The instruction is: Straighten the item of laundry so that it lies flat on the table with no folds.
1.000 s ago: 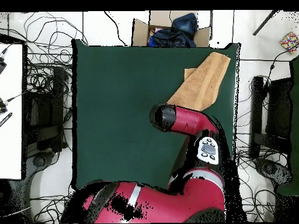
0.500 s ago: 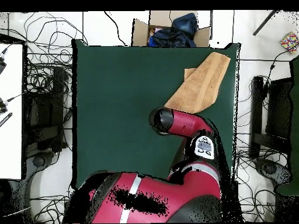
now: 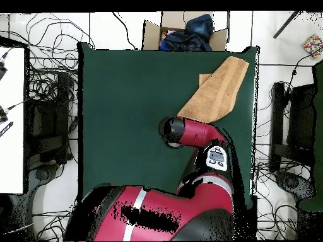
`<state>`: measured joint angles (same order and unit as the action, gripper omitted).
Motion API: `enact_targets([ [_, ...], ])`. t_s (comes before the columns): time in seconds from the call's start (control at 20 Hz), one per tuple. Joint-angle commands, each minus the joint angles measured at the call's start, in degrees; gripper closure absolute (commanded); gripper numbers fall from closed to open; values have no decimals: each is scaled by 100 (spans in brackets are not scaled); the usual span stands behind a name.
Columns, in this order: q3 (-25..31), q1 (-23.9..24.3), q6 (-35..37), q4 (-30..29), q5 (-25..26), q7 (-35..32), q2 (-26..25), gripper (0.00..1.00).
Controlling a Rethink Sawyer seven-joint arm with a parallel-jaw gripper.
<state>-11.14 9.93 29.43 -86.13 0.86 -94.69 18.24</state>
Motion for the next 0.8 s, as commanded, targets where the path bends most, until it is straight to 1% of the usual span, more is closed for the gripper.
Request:
enact_targets([
  [0.05,110,-170,641,470,272,-373,-118,100],
  [0.45,93,-177,662,634,306,-382,-204,100],
  [0.75,144,-106,431,559,426,-340,-218,100],
  [0.8,175,-78,363,470,451,-329,-183,100],
])
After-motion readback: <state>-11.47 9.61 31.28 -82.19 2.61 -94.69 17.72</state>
